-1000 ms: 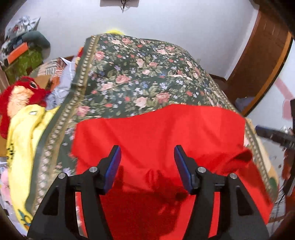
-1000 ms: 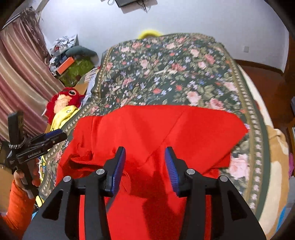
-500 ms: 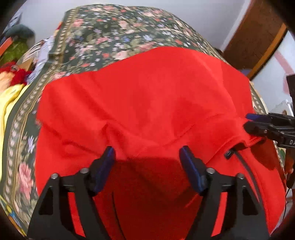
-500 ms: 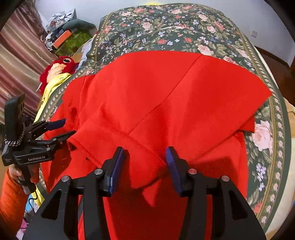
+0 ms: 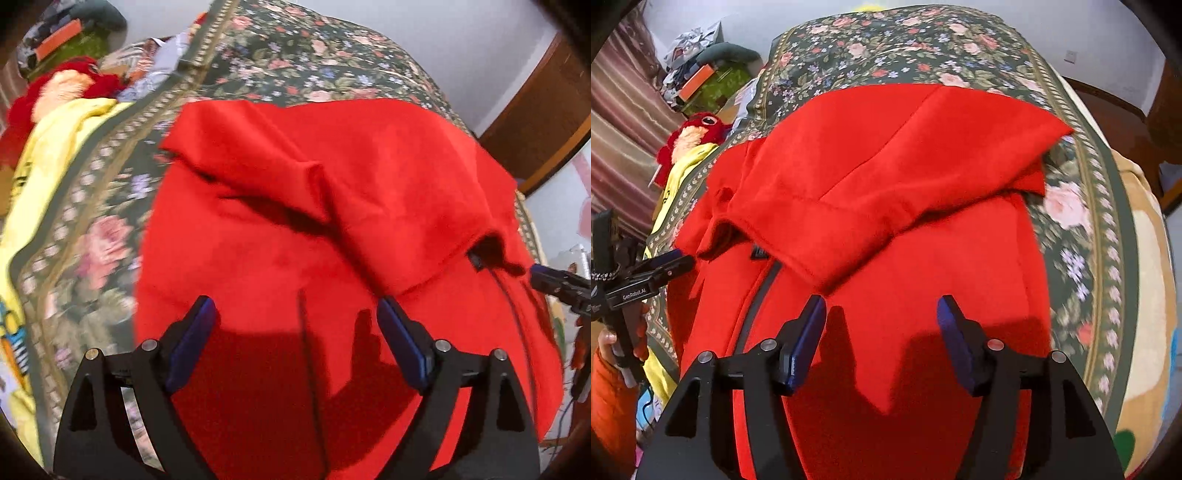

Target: Fold large clothes

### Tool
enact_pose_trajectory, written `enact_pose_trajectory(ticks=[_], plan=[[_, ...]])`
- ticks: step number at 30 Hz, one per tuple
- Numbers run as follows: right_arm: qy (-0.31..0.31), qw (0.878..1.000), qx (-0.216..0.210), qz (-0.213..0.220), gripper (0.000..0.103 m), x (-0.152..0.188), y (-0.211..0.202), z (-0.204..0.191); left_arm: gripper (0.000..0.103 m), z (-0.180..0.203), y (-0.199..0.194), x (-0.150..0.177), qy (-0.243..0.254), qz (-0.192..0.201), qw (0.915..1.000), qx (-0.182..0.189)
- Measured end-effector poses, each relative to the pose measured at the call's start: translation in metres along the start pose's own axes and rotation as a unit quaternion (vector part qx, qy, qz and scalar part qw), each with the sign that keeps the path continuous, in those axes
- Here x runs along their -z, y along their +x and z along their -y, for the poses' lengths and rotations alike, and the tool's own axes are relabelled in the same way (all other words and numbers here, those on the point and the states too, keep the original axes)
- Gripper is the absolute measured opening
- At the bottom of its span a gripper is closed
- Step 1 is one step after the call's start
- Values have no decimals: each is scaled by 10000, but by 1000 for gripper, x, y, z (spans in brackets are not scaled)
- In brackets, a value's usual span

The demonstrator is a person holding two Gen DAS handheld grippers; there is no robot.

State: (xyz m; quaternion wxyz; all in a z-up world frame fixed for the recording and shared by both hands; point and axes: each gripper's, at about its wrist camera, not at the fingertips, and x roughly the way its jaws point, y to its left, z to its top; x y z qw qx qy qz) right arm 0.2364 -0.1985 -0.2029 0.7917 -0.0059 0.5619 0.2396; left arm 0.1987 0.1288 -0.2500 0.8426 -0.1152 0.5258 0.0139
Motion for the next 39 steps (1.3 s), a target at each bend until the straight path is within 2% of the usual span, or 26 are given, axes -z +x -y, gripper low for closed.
enact_pose_trajectory(ticks=[11, 17, 21, 26, 29, 31, 34, 37, 39], plan=[[299, 9989, 157, 323, 59, 24, -38, 19, 89, -40, -41, 30, -370, 276, 9985, -279], [528, 9978, 265, 288, 60, 44, -50, 42, 89, -63, -49, 53, -686, 137, 9973, -225], [796, 9962, 315, 135, 60, 59, -49, 58, 89, -79, -41, 79, -1060, -147, 9942, 62], [1250, 9921, 90, -53, 60, 76, -45, 80, 89, -91, -20, 108, -1429, -572, 9876, 315], [1550, 9876, -184, -139, 61, 80, -37, 89, 89, -89, -9, 117, -1437, -685, 9864, 419], [1635, 9861, -273, -105, 63, 80, -33, 89, 90, -83, -6, 117, -1333, -697, 9882, 299], [1636, 9856, -420, -36, 64, 78, -29, 85, 90, -73, -1, 114, -1245, -768, 9875, 580], [1617, 9852, -572, 55, 64, 76, -23, 80, 92, -65, 6, 113, -1128, -842, 9887, 515], [1554, 9857, -639, 109, 64, 74, -21, 78, 92, -64, 7, 111, -1132, -806, 9884, 606]])
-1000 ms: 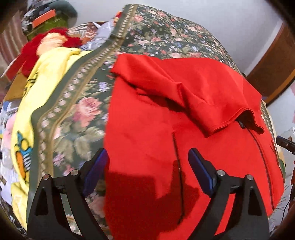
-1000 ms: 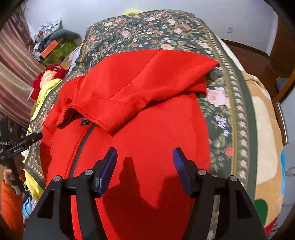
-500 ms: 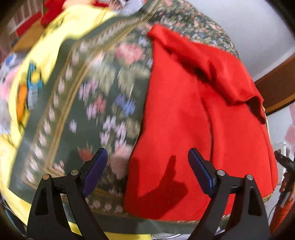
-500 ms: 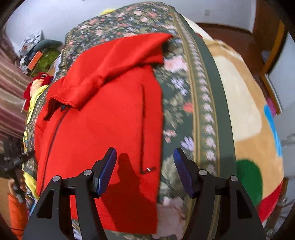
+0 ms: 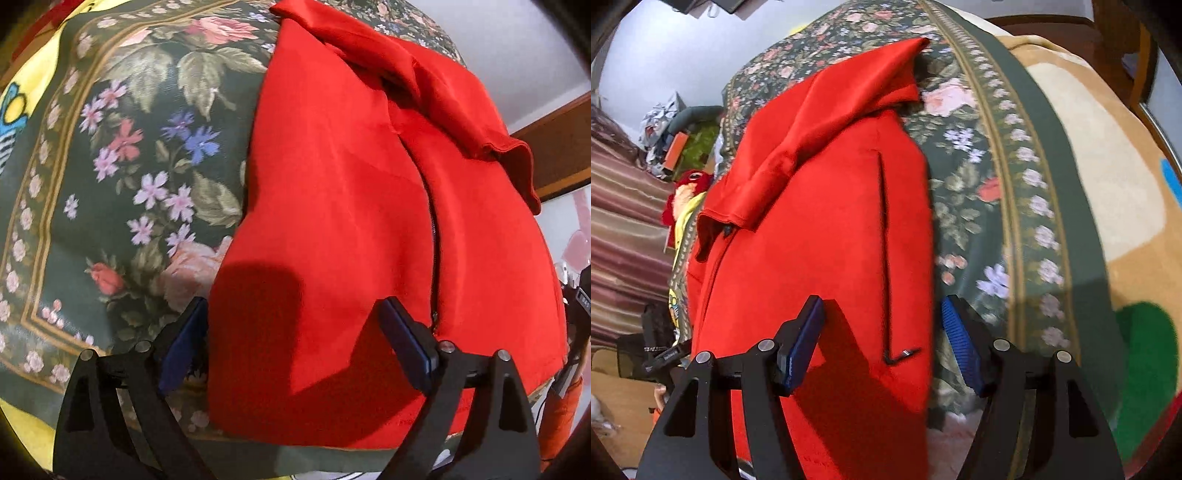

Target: Fold large clothes

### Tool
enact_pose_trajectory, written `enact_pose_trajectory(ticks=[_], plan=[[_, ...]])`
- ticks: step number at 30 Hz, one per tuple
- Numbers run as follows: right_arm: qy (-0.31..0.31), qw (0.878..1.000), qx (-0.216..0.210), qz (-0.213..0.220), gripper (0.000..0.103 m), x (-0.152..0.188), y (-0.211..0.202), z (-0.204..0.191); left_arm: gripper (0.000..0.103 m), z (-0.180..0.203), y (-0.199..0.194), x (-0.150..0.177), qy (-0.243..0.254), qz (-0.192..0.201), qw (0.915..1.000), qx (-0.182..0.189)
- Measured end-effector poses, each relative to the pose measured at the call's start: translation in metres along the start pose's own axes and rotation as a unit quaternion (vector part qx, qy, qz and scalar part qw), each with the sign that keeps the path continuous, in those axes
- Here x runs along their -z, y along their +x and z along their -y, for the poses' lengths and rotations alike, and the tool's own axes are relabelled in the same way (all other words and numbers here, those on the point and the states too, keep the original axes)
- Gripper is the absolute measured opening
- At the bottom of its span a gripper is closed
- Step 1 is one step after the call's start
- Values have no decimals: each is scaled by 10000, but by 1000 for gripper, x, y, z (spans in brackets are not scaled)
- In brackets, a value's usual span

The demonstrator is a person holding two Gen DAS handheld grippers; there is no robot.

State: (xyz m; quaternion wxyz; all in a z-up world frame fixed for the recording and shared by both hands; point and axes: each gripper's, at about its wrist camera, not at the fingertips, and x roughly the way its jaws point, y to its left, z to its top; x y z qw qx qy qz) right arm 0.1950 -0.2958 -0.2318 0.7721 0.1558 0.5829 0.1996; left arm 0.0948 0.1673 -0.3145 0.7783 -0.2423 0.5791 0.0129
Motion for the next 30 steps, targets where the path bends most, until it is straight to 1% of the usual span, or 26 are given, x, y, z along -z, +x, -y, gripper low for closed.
enact_pose_trajectory(ticks=[1, 2, 3, 4, 5, 6, 7, 8, 9, 10, 12, 14, 17, 21, 23, 26, 27, 28, 30], plan=[[-14, 10000, -45, 18, 64, -2, 2, 0, 90, 0, 0, 0, -47, 31, 9999, 115], [-23, 10000, -56, 33, 60, -2, 3, -2, 87, -1, -1, -1, -72, 46, 9998, 189], [-31, 10000, -61, 58, 57, -3, 3, -2, 72, -1, -1, -1, -90, 53, 9995, 303], [-30, 9999, -72, 72, 48, -4, 2, -3, 61, 0, 0, -1, -112, 53, 9992, 371], [-56, 10000, -60, 57, 41, -4, 2, -4, 57, 0, 0, -2, -127, 65, 9992, 371], [-103, 9999, -57, 46, 36, -4, 1, -6, 48, 1, 0, -3, -140, 84, 9992, 351], [-137, 9999, -84, 26, 25, -5, 0, -7, 34, 2, -1, -5, -142, 102, 9993, 334], [-174, 9997, -192, 17, 14, -5, 0, -9, 28, 4, -1, -7, -138, 102, 9993, 342], [-216, 9994, -267, 19, 13, -5, 0, -13, 16, 7, -1, -11, -134, 98, 9992, 369], [-296, 9993, -207, 56, 13, -4, -2, -16, 10, 10, -3, -13, -114, 104, 9992, 375], [-471, 9987, -163, 135, 12, -3, -4, -24, 7, 18, -7, -19, -13, 187, 9991, 384], [-559, 9979, -244, 220, 12, -4, -8, -30, 5, 29, -16, -25, 131, 328, 9982, 494], [-532, 9963, -568, 372, 12, -10, -17, -35, 5, 46, -38, -36, 316, 633, 9951, 687], [-386, 9926, -995, 574, 12, -25, -26, -42, 5, 63, -61, -61, 403, 954, 9901, 946], [-355, 9903, -1157, 686, 12, -35, -31, -44, 5, 64, -70, -74, 420, 1101, 9871, 1083], [-350, 9880, -1230, 870, 11, -49, -35, -53, 5, 64, -86, -96, 430, 1320, 9826, 1232], [-346, 9873, -1252, 913, 11, -55, -36, -53, 5, 64, -90, -105, 434, 1398, 9817, 1214], [-344, 9867, -1265, 958, 11, -62, -36, -54, 5, 57, -95, -105, 418, 1459, 9813, 1186], [-385, 9862, -1202, 1073, 11, -73, -38, -57, 5, 53, -103, -122, 314, 1589, 9800, 1152]])
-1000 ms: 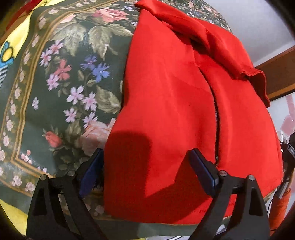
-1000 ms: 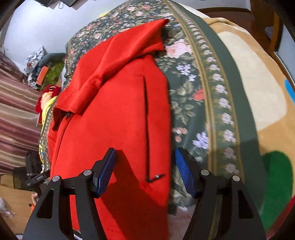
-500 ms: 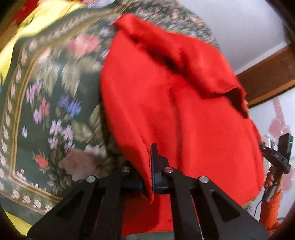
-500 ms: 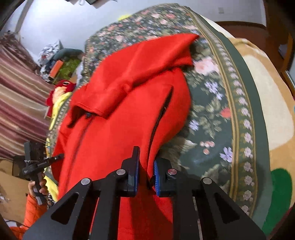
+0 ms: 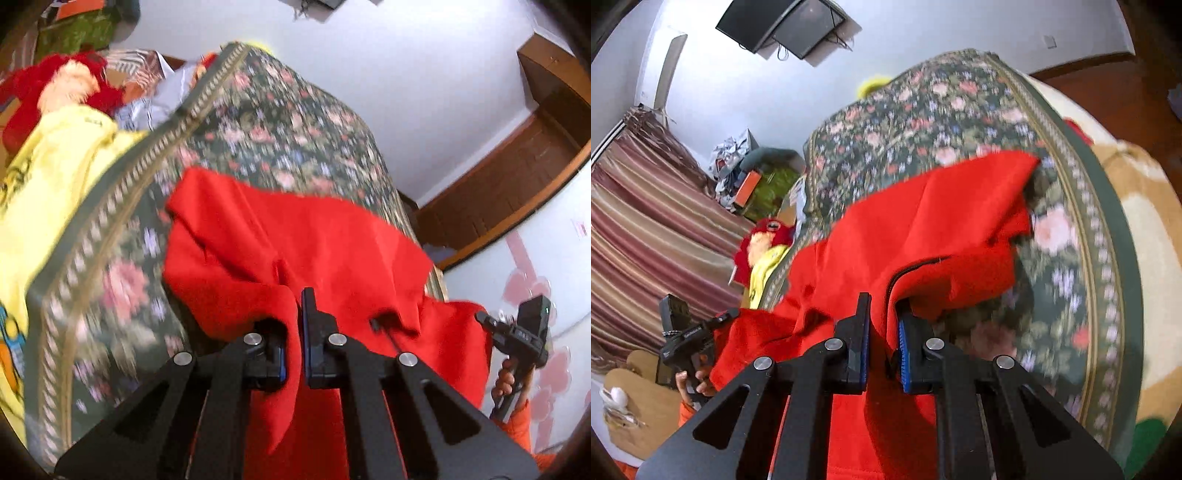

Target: Fold large clothes

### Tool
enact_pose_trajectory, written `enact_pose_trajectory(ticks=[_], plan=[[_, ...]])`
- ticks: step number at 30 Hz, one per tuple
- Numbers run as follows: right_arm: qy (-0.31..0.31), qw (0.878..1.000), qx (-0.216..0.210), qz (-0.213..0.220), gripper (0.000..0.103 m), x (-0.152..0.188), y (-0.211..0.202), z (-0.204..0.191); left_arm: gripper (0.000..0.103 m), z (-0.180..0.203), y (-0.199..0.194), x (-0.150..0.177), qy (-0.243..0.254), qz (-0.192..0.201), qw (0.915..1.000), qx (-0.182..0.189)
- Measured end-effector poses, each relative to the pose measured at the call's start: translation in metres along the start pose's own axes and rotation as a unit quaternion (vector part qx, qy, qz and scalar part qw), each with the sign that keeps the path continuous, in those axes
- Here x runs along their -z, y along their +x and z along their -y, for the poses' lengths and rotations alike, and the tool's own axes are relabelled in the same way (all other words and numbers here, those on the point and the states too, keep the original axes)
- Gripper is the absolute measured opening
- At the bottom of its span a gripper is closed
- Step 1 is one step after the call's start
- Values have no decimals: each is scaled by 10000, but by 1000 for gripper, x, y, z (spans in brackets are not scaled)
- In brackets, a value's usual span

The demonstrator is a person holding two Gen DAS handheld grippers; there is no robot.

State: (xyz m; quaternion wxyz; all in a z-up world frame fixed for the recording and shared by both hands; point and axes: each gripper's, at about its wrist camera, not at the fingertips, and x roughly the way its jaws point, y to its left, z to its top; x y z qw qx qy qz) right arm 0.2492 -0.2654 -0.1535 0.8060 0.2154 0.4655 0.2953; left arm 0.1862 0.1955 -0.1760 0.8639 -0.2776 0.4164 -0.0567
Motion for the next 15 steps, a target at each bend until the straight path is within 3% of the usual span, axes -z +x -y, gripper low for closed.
enact_pose_trajectory(ticks=[8, 15], plan=[[144, 9990, 224, 369, 11, -61, 22, 13, 4, -28, 26, -61, -695, 224, 9973, -99], [389, 9976, 460, 330, 11, -103, 68, 38, 4, -49, 79, -91, -810, 192, 9937, -756]])
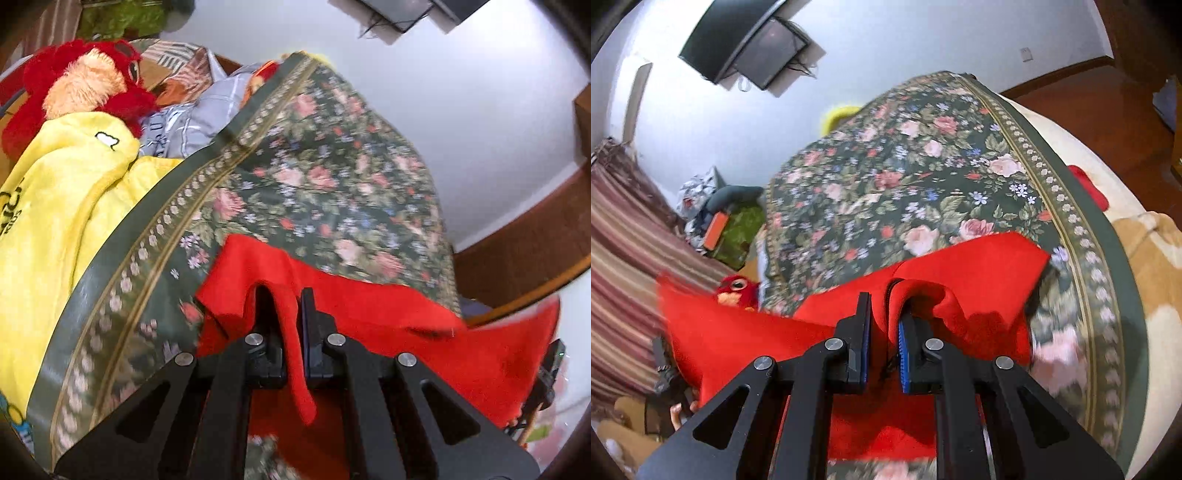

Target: Fold large clothes

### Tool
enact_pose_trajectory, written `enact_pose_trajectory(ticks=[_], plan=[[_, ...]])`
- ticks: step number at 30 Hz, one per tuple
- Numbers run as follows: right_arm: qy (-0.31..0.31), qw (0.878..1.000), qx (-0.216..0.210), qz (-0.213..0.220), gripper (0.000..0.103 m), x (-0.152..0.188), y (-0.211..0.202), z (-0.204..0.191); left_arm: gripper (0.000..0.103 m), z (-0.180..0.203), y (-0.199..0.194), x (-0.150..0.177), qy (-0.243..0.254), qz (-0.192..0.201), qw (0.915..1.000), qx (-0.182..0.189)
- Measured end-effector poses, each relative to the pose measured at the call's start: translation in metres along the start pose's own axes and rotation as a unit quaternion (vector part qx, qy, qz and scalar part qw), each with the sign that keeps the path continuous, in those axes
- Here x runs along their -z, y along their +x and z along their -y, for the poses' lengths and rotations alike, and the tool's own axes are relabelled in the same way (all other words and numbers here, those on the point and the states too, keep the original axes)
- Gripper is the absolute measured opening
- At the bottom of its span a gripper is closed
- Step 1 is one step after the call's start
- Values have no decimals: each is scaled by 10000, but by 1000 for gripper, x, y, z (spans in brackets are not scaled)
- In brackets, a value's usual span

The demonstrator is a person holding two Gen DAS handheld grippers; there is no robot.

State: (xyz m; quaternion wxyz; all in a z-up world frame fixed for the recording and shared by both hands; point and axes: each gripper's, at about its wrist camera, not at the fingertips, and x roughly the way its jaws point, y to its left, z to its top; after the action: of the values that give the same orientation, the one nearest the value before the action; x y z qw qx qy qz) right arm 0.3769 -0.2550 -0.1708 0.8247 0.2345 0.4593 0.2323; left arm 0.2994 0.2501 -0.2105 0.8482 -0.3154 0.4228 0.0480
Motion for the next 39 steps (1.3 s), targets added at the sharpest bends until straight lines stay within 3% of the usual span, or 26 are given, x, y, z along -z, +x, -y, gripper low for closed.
enact_pose_trajectory(ticks=[7, 13, 15, 17, 20, 22, 24, 28, 33, 39], plan=[[261, 9981, 328, -448, 11, -3, 60, 35, 6, -13, 71, 2, 273, -406, 9956, -800], [448, 9964, 80, -712, 11, -3, 57, 50, 8, -21, 87, 17, 450, -552, 9939, -843], [339, 9961, 199, -784, 17, -2, 49, 46, 9, -18, 82, 20, 528, -635, 9931, -835], [83, 9959, 512, -743, 30, 0, 43, 37, 13, -17, 76, 21, 556, -740, 9921, -848], [-608, 9899, 1205, -436, 49, 7, 21, 17, 33, -16, 60, 24, 547, -697, 9921, -888], [-915, 9862, 1339, -319, 49, 13, 9, 8, 59, -14, 43, 25, 555, -486, 9919, -1037], [-1140, 9825, 1434, -346, 49, 19, 1, 1, 67, -12, 22, 28, 606, -154, 9914, -1147], [-1605, 9756, 1436, -436, 49, 36, -10, -16, 67, -9, 2, 36, 773, -98, 9897, -1201], [-1836, 9726, 1197, -770, 49, 59, 4, -33, 67, 3, 4, 57, 1078, -345, 9876, -1086], [-2352, 9569, 1138, -1267, 49, 74, 42, -50, 67, 41, 34, 82, 1824, -690, 9745, -1109]])
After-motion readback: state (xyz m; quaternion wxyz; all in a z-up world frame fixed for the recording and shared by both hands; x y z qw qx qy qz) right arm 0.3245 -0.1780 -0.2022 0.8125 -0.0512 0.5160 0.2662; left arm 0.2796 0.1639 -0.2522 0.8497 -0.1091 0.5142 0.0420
